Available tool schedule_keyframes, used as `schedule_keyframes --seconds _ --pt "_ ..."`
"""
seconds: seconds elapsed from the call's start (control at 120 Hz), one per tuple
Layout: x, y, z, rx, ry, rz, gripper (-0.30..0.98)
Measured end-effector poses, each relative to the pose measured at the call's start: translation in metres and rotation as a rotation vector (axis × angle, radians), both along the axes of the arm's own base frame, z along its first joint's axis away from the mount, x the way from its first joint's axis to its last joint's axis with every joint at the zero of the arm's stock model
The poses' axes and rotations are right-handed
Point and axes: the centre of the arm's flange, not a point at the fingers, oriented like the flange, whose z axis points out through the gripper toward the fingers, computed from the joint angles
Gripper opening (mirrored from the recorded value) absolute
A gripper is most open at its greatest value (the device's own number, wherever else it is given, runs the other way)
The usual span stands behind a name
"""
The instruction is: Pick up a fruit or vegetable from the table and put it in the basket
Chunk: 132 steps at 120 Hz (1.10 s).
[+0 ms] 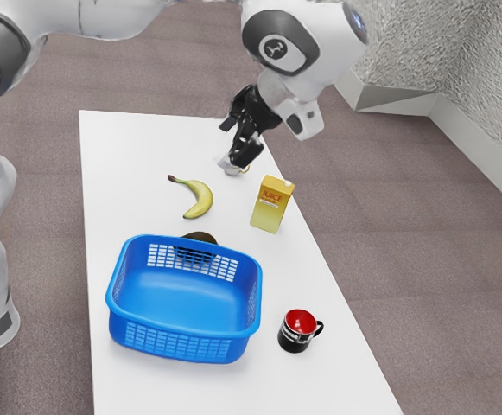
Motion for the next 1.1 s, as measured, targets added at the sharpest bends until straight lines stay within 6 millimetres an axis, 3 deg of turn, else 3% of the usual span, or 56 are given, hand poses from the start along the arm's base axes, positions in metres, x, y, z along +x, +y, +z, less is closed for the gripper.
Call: schedule_keyframes --seconds 0.125,0.242,0.342,0.533,0.667,0.742,0.858,1.1 --pt "0.013 -0.049 0.005 -0.026 -0.167 -0.123 0.69" --pt "0.021 -0.058 0.012 -0.049 -0.255 -0.146 0.69" --pt "0.032 -0.037 0.014 -0.052 -0.299 -0.101 0.69" --pt "0.049 0.031 0.015 -0.046 -0.346 0.045 0.69" --pt "0.049 0.065 -0.01 -0.109 -0.311 0.18 0.69" --pt "0.029 0.076 -0.029 -0.152 -0.277 0.24 0.69" --pt "0.004 0.076 -0.036 -0.202 -0.276 0.288 0.69" --pt "-0.055 0.081 -0.07 -0.337 -0.283 0.403 0.69"
